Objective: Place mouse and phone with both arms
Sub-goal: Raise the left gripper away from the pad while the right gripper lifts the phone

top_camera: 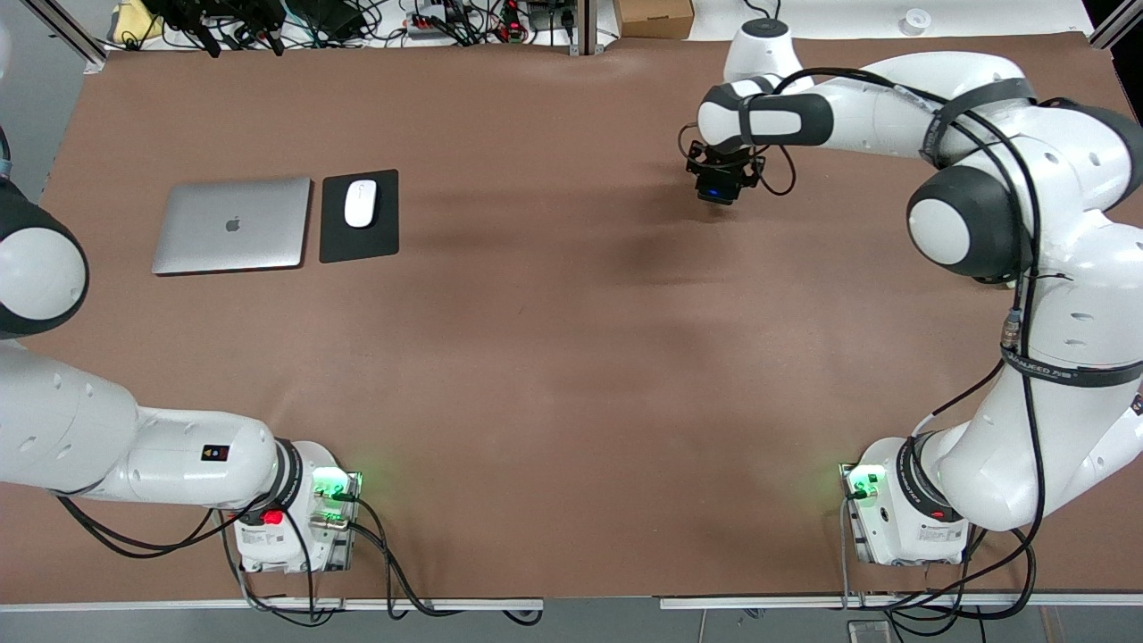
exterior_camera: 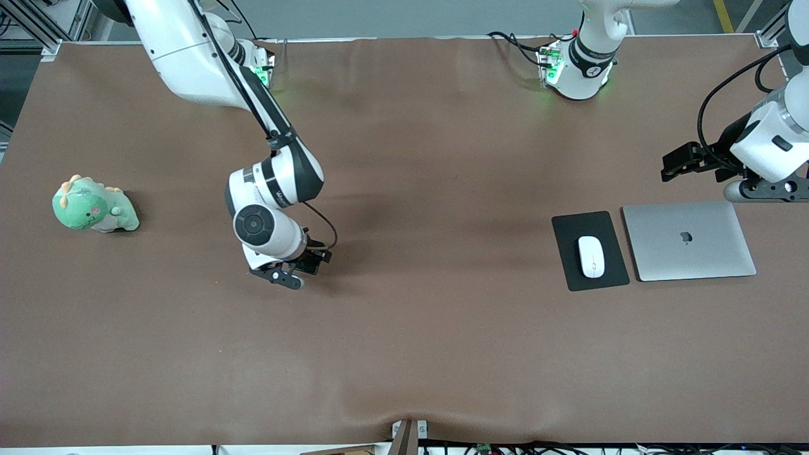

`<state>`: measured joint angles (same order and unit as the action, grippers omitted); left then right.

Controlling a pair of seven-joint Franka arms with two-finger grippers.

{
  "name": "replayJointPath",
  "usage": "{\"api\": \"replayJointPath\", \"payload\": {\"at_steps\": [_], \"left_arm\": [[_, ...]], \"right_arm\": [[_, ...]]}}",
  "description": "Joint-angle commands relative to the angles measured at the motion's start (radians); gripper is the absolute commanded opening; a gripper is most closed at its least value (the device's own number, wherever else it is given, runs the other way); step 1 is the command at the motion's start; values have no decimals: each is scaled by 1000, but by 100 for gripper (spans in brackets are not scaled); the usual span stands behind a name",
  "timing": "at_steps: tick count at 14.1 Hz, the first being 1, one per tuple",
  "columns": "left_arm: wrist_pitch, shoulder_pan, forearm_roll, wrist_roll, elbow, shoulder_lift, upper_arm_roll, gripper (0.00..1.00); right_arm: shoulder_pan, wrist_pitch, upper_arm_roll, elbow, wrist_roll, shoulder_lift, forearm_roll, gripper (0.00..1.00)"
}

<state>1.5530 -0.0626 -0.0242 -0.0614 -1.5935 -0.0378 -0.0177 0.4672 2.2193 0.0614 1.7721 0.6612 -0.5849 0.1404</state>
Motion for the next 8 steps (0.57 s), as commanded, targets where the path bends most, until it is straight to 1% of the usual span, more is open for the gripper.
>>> {"api": "replayJointPath", "payload": {"at_steps": [1, 4, 5, 8], "left_arm": [[-14, 7, -17, 26, -2, 16, 15, 100], [-11, 17, -16, 46, 3, 15, 16, 100], [-8, 17, -14, 45, 4, 15, 15, 100], [12, 13, -11, 32, 3, 16, 8, 100]], "right_arm": [[-33, -4, 1, 110, -76, 97, -12, 0], [-76, -3, 15, 183, -184, 143, -12, 0], [-79, -3, 29, 200, -214, 155, -13, 0], [-79, 0, 109, 248, -346, 172, -13, 0]]}}
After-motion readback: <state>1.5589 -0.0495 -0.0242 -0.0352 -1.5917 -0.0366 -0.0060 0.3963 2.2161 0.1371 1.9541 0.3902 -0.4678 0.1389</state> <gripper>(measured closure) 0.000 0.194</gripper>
